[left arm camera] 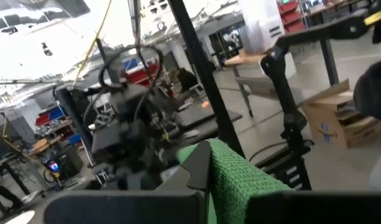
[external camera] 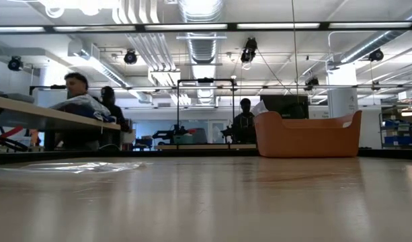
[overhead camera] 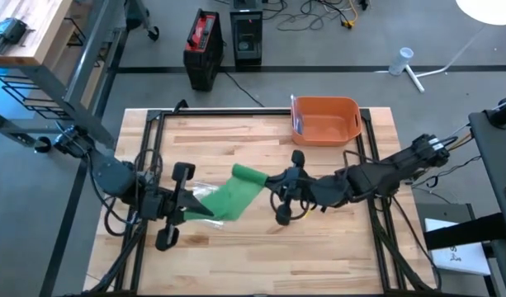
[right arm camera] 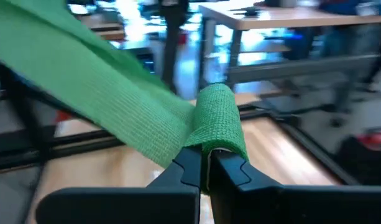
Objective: Roll bandage
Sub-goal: Roll the green bandage
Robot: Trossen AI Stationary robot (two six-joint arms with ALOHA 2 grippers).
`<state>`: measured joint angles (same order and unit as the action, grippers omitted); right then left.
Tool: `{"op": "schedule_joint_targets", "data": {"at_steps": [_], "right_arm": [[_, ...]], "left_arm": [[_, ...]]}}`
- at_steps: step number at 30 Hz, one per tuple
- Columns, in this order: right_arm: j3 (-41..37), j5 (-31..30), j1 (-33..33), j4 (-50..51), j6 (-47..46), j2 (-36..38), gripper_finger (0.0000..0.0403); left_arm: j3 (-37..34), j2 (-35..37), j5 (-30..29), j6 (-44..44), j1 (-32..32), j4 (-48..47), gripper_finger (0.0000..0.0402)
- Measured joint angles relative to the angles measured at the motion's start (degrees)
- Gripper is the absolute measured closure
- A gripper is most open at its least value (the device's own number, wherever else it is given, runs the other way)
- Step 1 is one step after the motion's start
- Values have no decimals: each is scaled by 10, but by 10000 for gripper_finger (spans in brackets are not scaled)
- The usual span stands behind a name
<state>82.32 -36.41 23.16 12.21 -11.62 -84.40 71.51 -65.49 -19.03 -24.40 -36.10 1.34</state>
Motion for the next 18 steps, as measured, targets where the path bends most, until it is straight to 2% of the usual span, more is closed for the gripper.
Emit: {"op": "schedule_joint_targets", "data": {"at_steps": [3,8,14,16,18], "right_arm": [[0,63,-3,-6,5,1,400],[-1,75,-4,18,6,-13,400],[-1,179,-7,7,2,-17,400],[-1,238,-9,11,2,-17,400],[-1,256,-10,9,-6,-17,400]], "left_arm": [[-9,0,-26,-3,0,1,401],[-11,0,-41,-9,0,17,401],[-11,0,-59,-22,0,21,401],[-11,0,-74,-27,0,18,401],[-11,0,-91,-34,0,8,401]]}}
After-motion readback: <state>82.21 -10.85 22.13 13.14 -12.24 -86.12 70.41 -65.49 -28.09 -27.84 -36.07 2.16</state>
